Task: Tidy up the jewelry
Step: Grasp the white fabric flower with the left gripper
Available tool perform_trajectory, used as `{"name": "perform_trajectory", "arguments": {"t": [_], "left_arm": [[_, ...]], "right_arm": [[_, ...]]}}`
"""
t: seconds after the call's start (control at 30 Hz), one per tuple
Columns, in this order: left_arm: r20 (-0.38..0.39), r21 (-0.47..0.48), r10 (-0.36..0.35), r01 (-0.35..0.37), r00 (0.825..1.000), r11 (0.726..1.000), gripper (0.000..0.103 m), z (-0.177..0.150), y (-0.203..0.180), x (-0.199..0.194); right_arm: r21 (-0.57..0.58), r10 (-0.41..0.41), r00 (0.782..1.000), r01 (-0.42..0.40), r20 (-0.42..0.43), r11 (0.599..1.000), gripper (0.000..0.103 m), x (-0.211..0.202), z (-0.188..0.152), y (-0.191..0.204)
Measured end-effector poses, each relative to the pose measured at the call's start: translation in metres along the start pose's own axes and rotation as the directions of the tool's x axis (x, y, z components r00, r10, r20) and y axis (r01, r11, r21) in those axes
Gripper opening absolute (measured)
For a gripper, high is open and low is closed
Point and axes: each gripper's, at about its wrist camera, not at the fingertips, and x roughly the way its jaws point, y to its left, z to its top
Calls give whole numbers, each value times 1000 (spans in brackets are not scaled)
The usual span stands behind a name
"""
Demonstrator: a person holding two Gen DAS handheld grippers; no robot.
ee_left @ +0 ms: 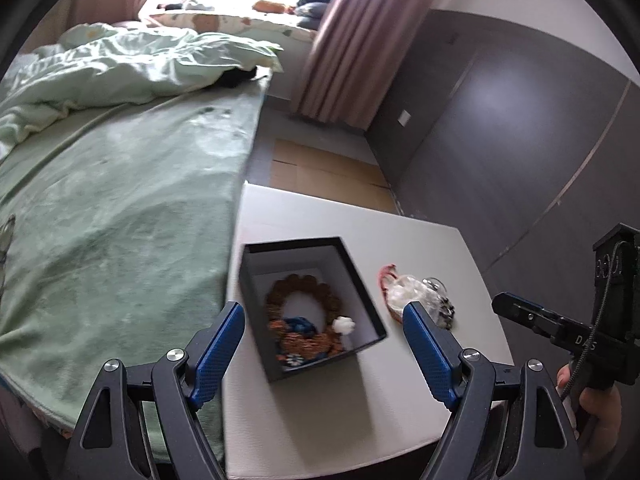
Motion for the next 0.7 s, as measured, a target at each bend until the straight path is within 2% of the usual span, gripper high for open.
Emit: {"name": "perform_trajectory", "arguments": {"t": [0.2, 0.33, 0.7], "left_arm": [[-17, 92, -26, 28, 1000, 995, 82, 0, -36, 15], [-57, 152, -40, 48, 998, 987, 82, -1, -62, 34], [-152, 229, -51, 85, 987, 970, 81, -2, -113, 85]], "right_arm": [[81, -10, 1000, 9, 19, 997, 57, -10, -14, -36], [124, -8, 999, 3, 38, 992, 57, -15, -23, -56], [219, -20, 998, 6, 61, 976, 57, -18, -45, -109]]}}
